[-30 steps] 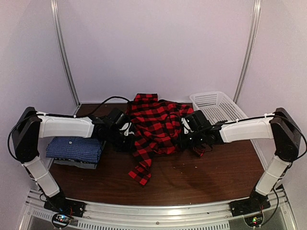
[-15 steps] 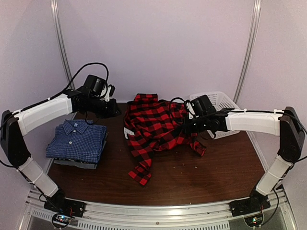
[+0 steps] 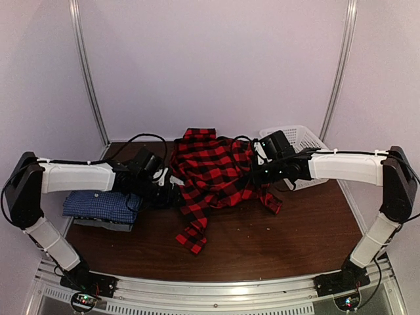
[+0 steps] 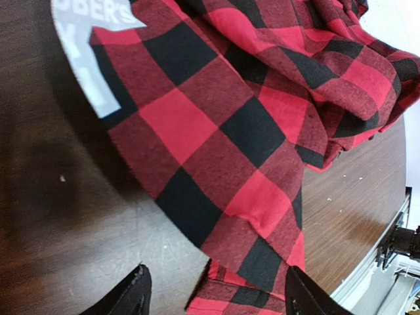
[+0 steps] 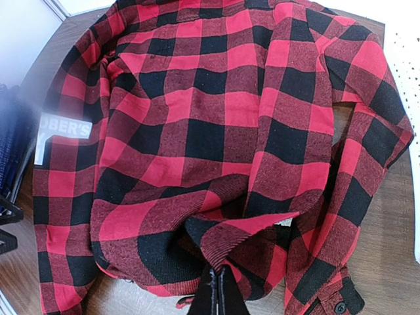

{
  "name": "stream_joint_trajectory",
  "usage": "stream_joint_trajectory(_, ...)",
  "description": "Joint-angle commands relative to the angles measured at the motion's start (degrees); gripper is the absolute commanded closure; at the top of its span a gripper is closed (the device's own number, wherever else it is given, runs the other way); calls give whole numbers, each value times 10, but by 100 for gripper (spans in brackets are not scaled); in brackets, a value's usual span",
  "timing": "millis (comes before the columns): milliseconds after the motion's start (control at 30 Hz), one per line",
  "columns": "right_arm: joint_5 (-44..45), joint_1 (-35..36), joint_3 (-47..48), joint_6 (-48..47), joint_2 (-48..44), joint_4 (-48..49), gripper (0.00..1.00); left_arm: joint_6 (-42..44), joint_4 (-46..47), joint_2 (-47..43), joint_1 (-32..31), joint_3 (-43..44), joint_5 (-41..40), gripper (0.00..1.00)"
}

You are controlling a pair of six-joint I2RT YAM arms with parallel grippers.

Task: Fold and stack the long sleeve shirts
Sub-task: Flatten out the crumpled shirt at the center of the board.

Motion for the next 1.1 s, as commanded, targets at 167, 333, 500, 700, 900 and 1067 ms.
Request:
stream_joint_trajectory(167,-2,1,4,-4,-8,1,100,-64,148,74,-21,-10,47,36)
stream_joint_trajectory(333,7,1,0,-7,-14,-5,100,-63,130,81,-23,-6,17,61)
stream_joint_trajectory(500,9,1,2,-10,-14,-10,100,-58,100,63,-23,-3,-3,61)
stream_joint_trajectory(700,6,1,3,-10,-12,-8,100,-59,106,66,-24,-17,4,51)
stream_joint_trajectory(900,5,1,5,-12,-10,-7,100,-70,124,84,-34,-5,17,70)
stream_joint_trajectory(1067,14,1,7,-17,-11,-16,100,-67,101,68,-35,15,-5,100)
